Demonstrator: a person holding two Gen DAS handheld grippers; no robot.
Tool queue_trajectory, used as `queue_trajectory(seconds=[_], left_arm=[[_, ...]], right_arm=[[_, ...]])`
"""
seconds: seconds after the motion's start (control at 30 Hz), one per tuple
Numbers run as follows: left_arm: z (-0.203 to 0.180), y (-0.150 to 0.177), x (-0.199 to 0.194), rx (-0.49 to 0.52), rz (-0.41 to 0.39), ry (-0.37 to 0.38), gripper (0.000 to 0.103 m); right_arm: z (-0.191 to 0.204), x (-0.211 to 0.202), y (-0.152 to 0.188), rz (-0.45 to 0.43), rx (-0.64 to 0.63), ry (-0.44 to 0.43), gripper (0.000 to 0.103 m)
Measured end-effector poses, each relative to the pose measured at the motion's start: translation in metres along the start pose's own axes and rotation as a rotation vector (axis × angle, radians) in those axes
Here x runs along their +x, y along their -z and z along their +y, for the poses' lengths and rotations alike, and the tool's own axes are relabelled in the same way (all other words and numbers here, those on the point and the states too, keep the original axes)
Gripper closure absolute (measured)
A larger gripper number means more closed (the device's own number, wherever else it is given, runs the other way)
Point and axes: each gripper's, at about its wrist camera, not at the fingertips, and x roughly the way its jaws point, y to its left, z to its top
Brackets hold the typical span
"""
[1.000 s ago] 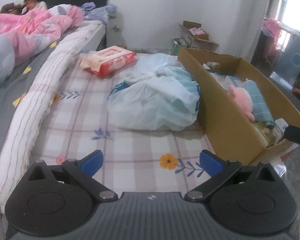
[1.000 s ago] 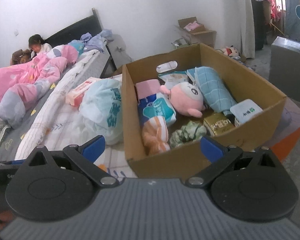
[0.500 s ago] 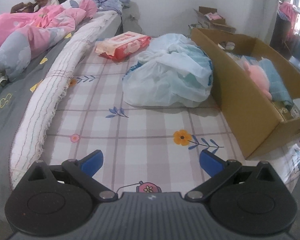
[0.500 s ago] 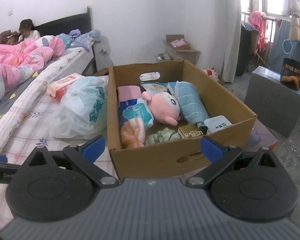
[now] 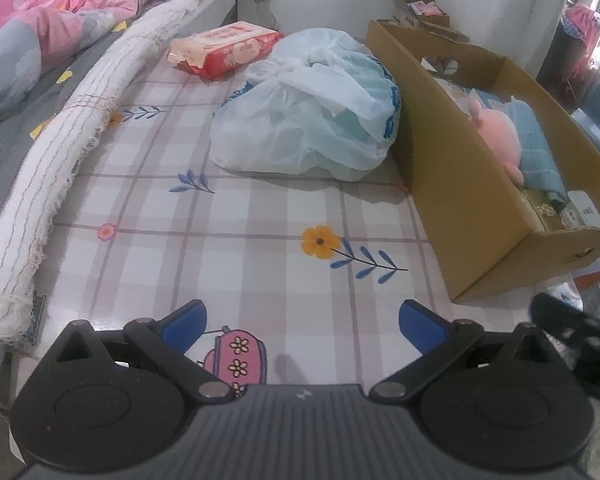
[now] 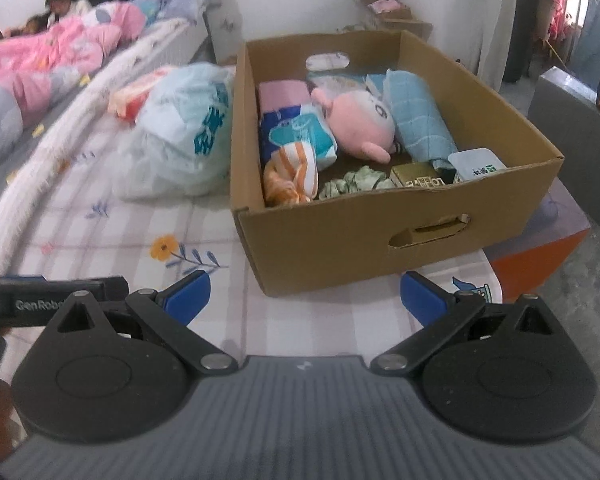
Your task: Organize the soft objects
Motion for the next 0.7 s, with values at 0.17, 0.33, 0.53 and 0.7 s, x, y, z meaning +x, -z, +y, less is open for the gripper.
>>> queue_trajectory(seconds=[0.17,0.33,0.53,0.7], left_arm=[[-0.008,-0.001,0.001,0.028,-0.004,-0.002,0.000],[-0.013,-0.004,0.002,0.032,-0.002,-0.003,0.000],[-0.016,-0.005,0.005,0.037,0.002,-0.010,0.000],[-0.020,-0.005,0.008,0.049,0.008,-0.014,0.000]], right_arm=[[-0.003,0.009,-0.001,0.025,-0.014,0.006,0.001],[-0.007,0.017,-0.006,0.042,-0.018,0.008,0.001],[-0.011,0.022,-0.008,0.051,-0.012,0.010,0.001],[-0.014,0.023,-0.008,0.051,-0.001,0.007,0.001]])
